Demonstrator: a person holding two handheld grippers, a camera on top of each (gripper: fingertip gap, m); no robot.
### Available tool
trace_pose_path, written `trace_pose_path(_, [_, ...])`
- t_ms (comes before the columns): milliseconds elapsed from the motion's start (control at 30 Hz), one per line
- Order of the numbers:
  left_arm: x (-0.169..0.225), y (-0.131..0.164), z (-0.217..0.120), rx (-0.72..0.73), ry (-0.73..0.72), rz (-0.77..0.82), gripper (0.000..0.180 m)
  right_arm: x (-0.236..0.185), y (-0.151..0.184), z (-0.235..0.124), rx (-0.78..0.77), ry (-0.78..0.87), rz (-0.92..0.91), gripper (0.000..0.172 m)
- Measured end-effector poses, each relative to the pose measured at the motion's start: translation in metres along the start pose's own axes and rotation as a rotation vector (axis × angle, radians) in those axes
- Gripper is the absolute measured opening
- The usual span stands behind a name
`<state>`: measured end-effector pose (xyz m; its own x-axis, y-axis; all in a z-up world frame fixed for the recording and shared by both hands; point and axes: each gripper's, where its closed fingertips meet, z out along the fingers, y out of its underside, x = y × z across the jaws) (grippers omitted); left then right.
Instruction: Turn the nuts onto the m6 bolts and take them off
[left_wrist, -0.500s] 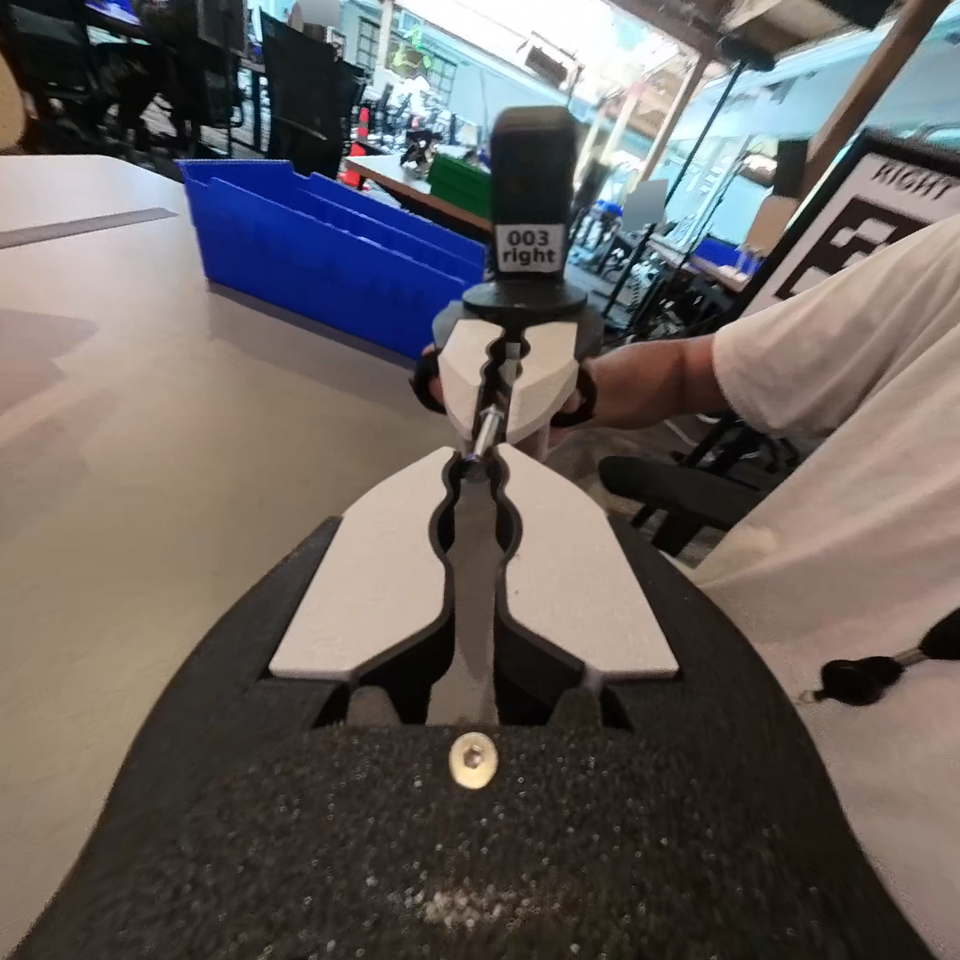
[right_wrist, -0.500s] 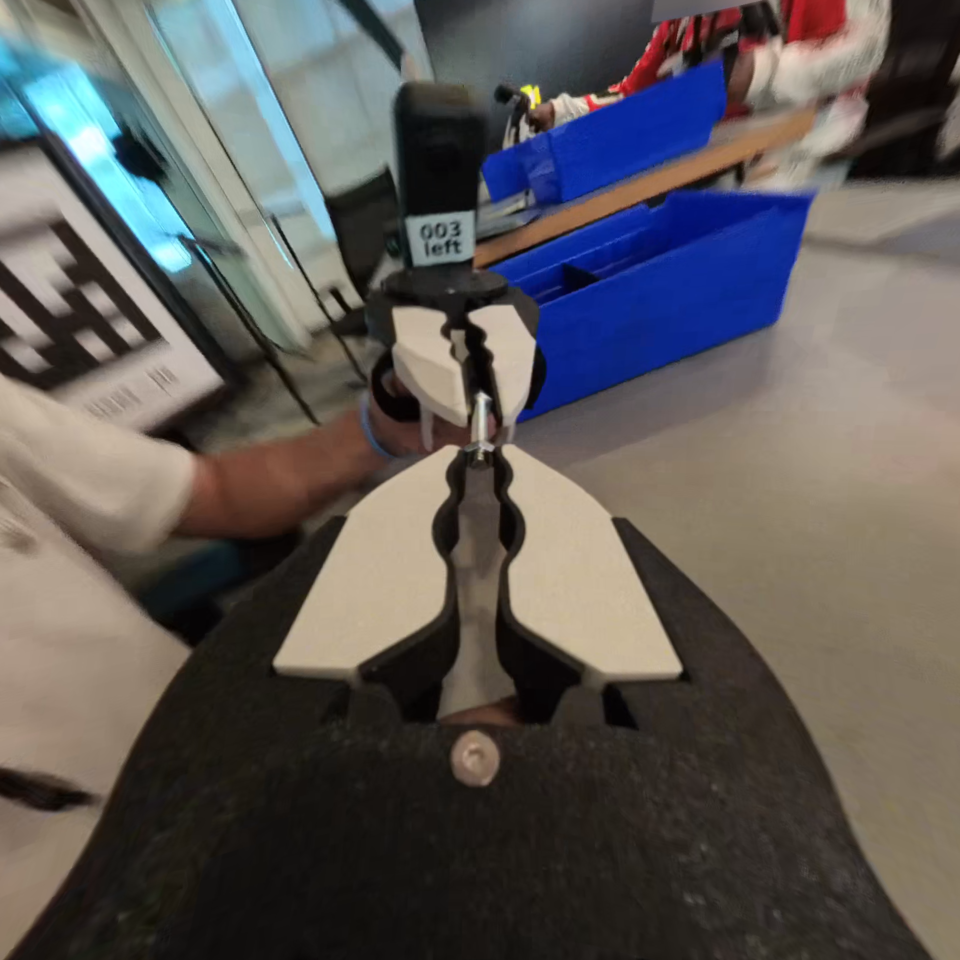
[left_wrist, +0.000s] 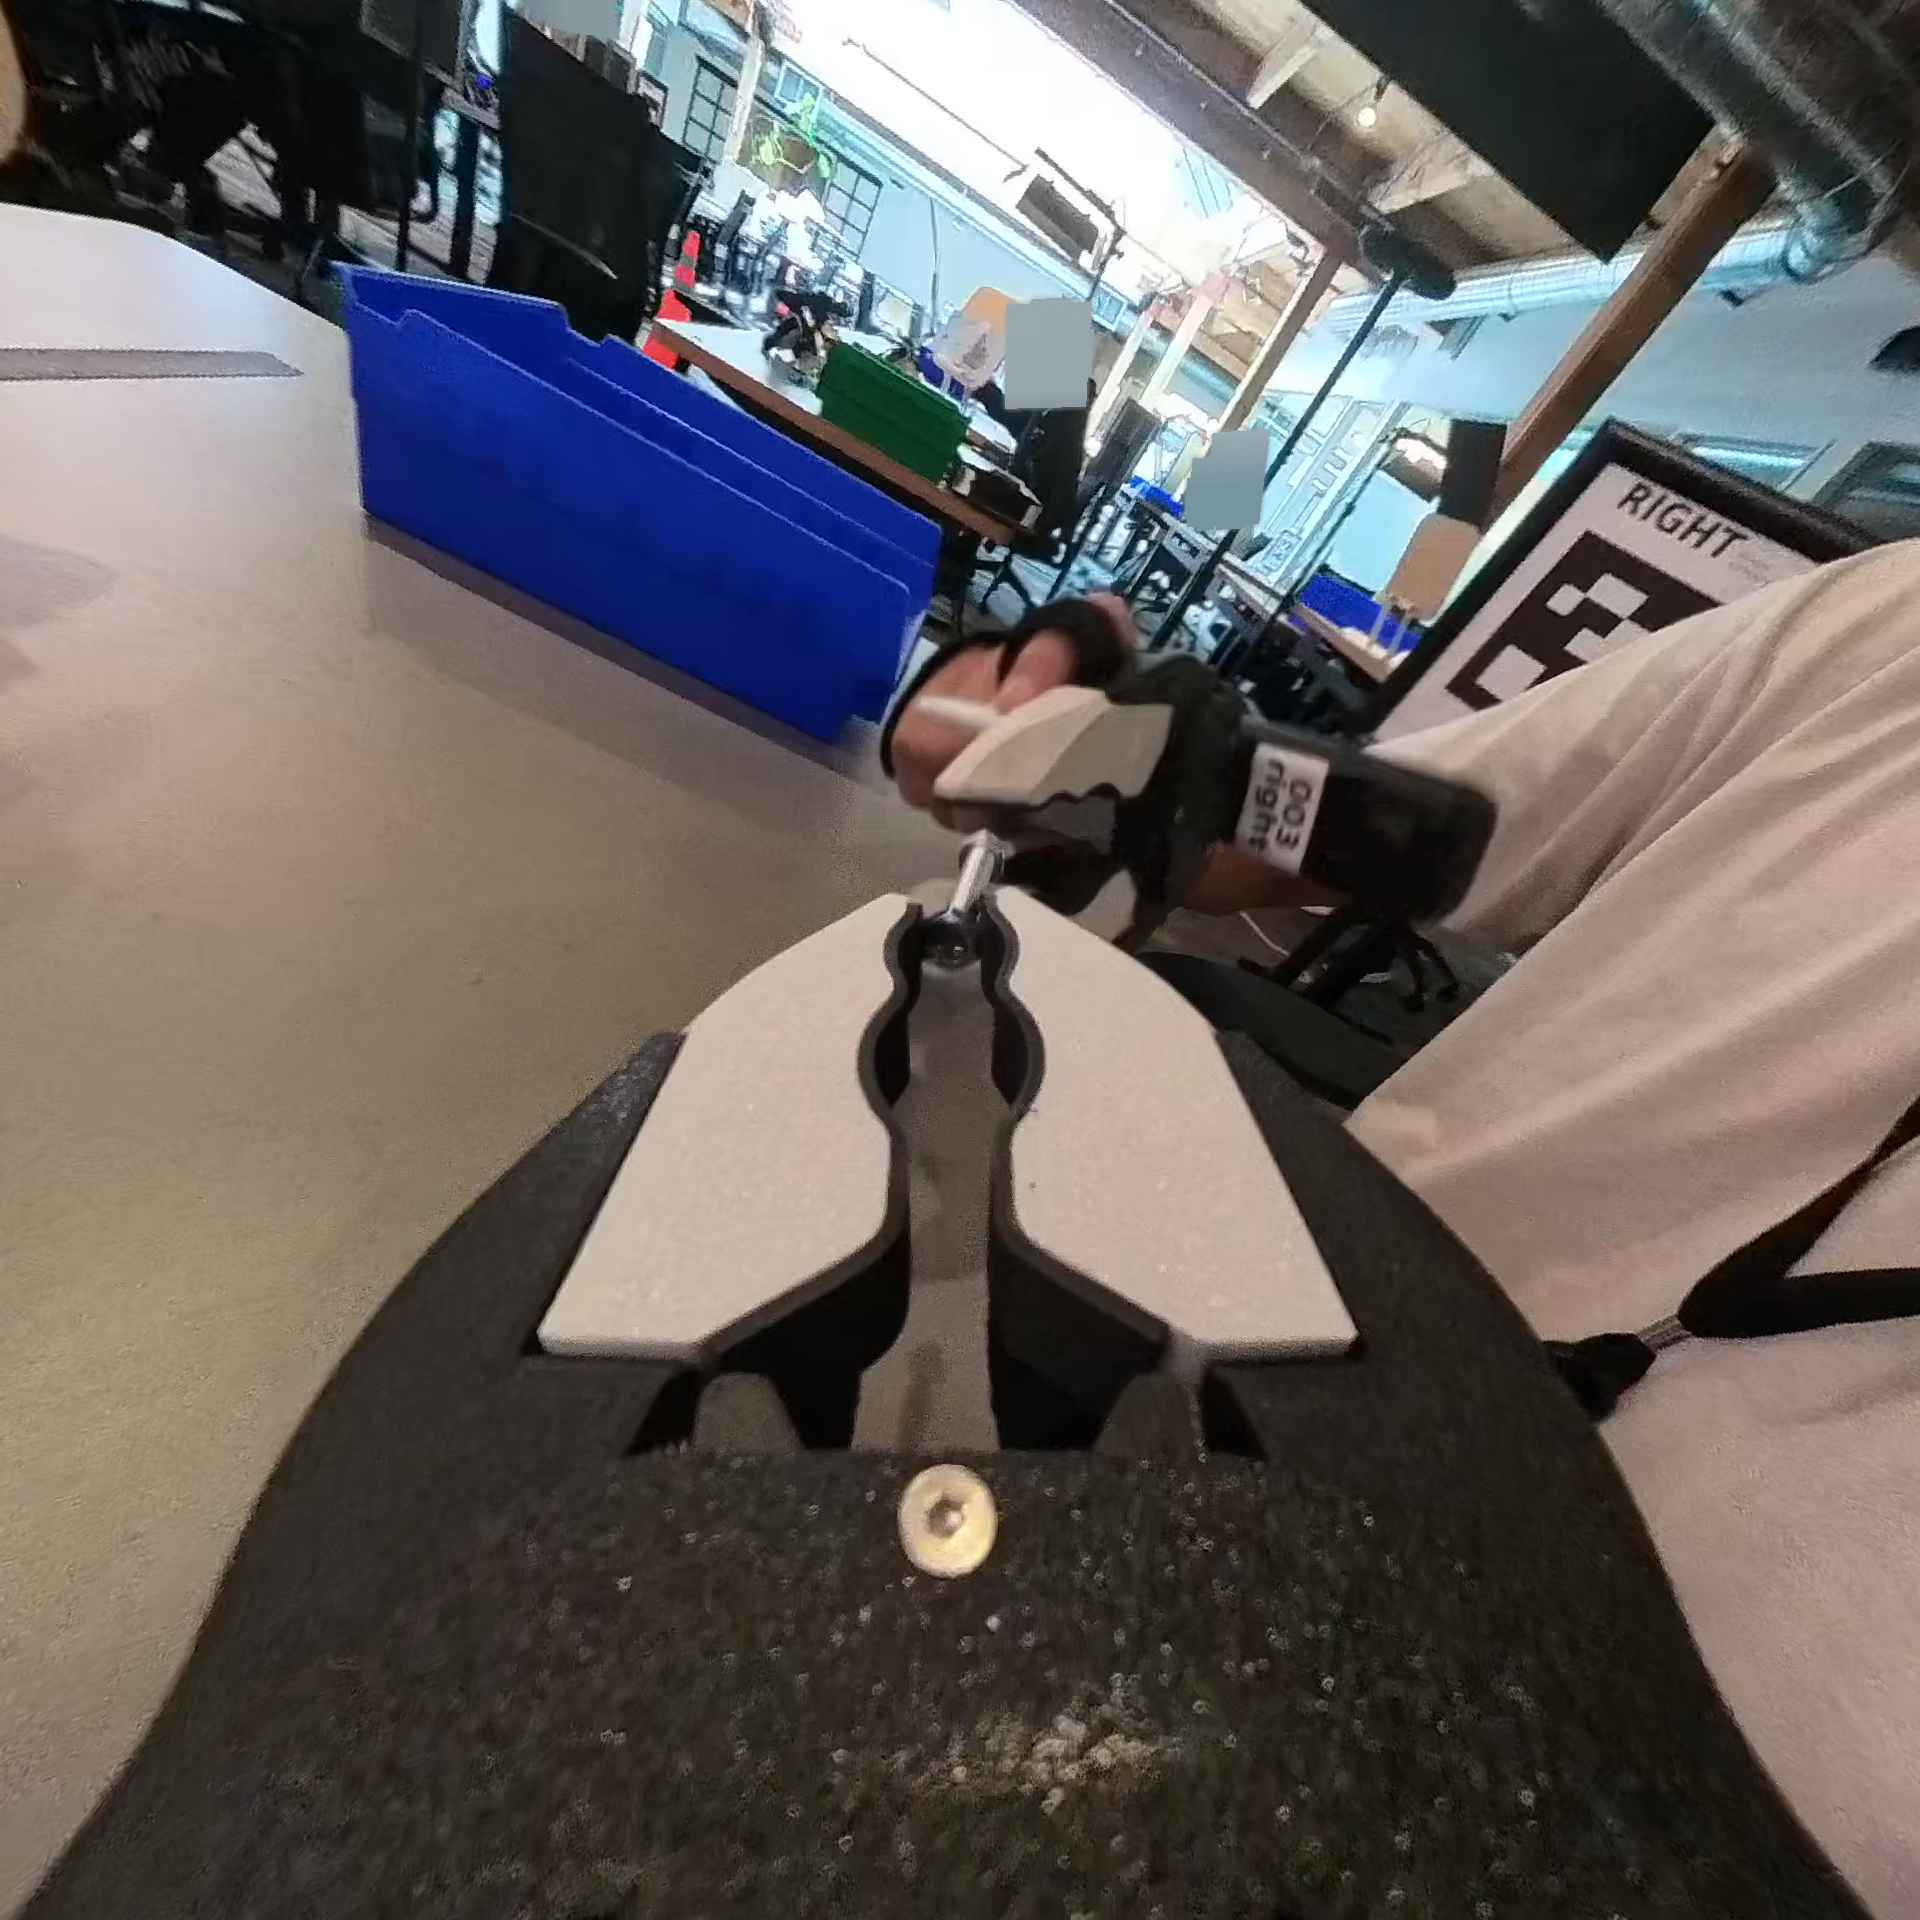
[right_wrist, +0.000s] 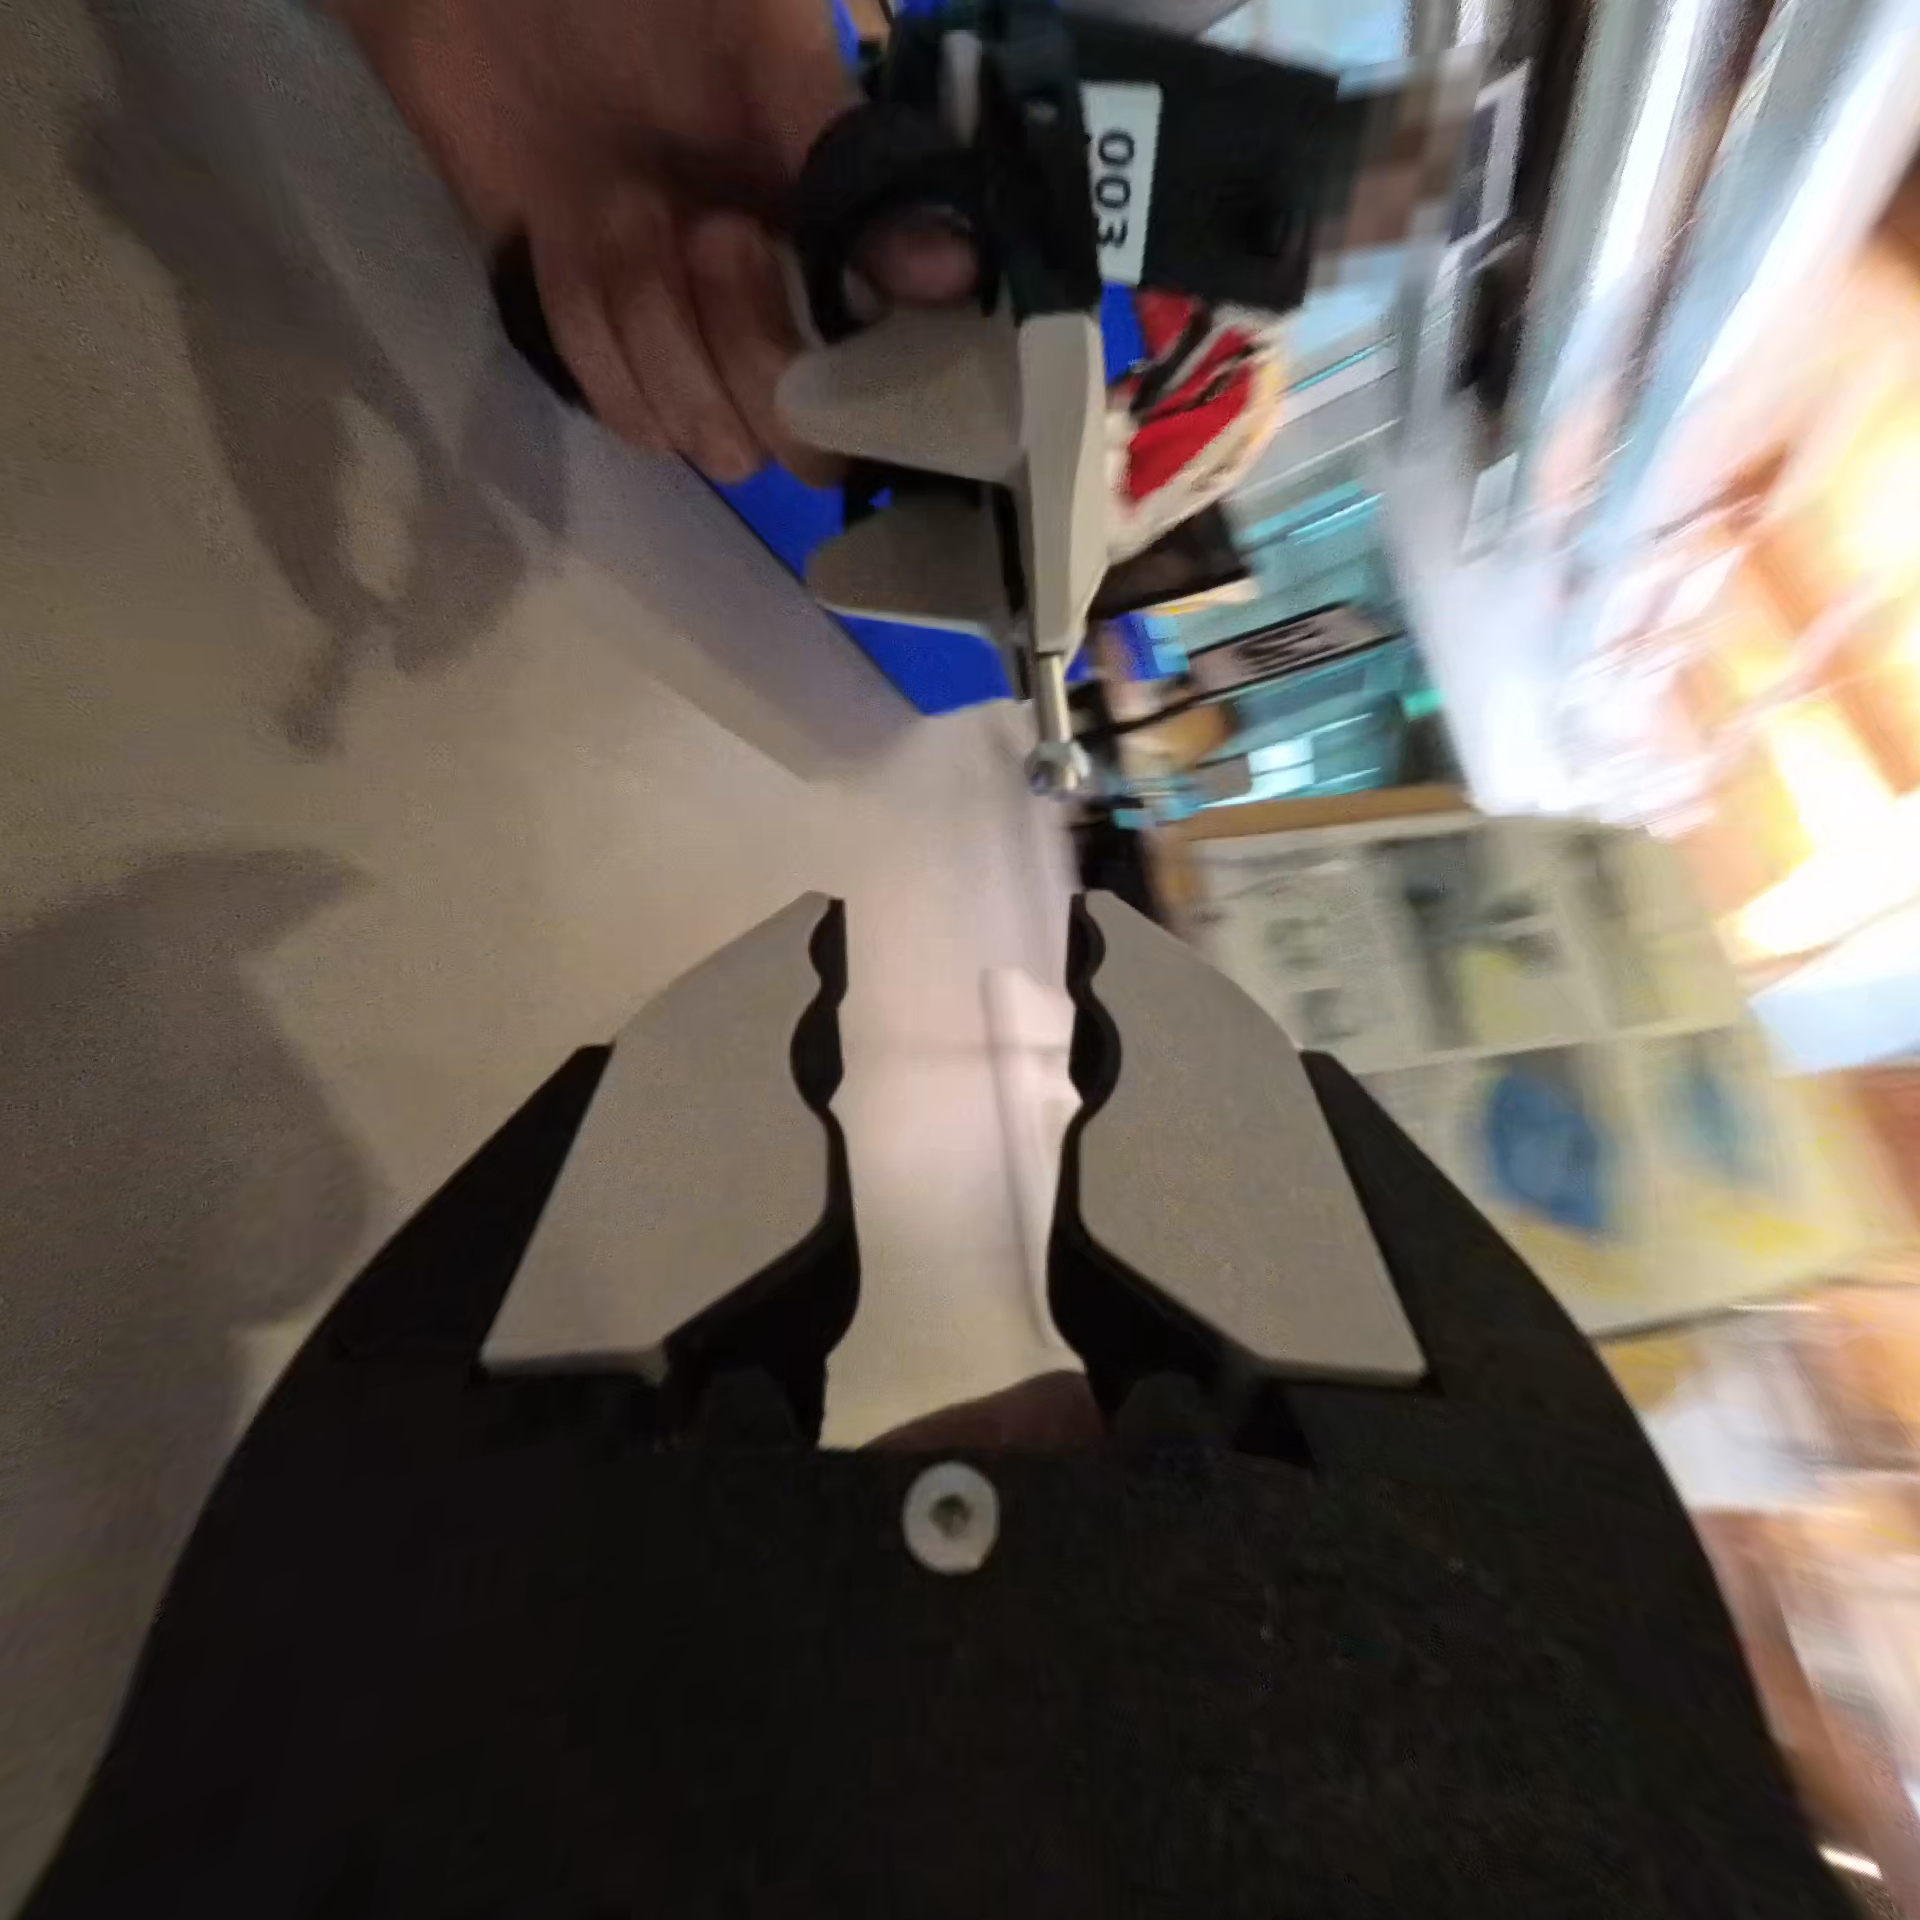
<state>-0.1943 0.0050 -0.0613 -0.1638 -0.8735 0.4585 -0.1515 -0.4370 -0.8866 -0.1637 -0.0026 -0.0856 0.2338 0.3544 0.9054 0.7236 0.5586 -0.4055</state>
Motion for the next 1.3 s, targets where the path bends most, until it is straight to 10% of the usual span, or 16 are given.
trace_pose_path(367, [0.007, 0.01, 0.01, -0.05, 0.043, -0.013, 0.01, 0.006, -0.016, 0.015, 0.0, -0.012, -0.173, 0.01])
trace_pose_path(900, [-0.002, 0.018, 0.015, -0.126, -0.125, 0.179, 0.01, -0.01, -0.026, 0.006, 0.229, -0.951, 1.992, 0.01])
trace_pose_path(1067, [-0.002, 0.015, 0.014, -0.095, -0.095, 0.132, 0.01, -0.023, -0.018, 0.003, 0.188, -0.713, 1.559, 0.053])
trace_pose_path(1300, [0.006, 0.008, 0.011, -0.035, 0.047, -0.021, 0.01, 0.013, 0.003, -0.012, -0.07, 0.039, 0.029, 0.041])
